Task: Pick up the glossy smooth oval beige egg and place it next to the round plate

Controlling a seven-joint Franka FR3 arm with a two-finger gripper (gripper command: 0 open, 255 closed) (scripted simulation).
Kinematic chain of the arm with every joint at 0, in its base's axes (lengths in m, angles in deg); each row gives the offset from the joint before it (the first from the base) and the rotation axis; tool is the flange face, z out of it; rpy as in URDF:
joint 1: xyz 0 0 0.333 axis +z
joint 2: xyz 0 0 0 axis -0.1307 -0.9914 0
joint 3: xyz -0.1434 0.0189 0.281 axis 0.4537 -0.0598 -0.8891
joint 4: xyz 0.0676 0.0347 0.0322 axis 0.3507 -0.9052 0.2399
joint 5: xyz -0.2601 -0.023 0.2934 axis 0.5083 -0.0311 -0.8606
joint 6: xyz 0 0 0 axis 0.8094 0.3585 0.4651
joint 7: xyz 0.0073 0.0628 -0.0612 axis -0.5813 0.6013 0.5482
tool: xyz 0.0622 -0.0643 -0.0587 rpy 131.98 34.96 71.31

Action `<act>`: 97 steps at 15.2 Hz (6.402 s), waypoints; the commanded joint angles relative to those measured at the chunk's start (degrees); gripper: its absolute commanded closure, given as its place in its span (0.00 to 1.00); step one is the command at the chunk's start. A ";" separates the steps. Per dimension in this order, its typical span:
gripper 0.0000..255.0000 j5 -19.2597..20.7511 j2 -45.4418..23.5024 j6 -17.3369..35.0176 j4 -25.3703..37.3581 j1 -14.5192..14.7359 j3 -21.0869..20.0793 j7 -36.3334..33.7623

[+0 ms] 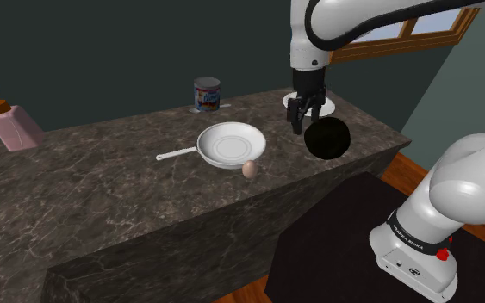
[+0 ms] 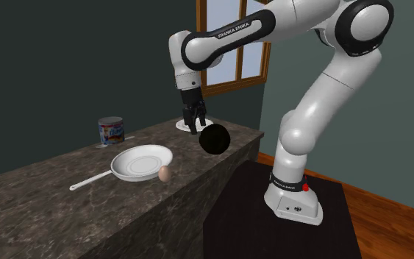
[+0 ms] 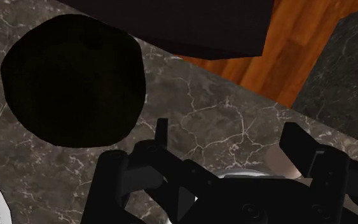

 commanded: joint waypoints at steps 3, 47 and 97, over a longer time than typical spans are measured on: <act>0.00 -1.30 -6.69 5.24 1.80 1.33 -3.35 -3.93; 1.00 0.73 -26.67 15.65 11.73 4.62 -9.92 -14.71; 1.00 12.79 -14.15 1.89 12.57 -15.91 18.57 29.05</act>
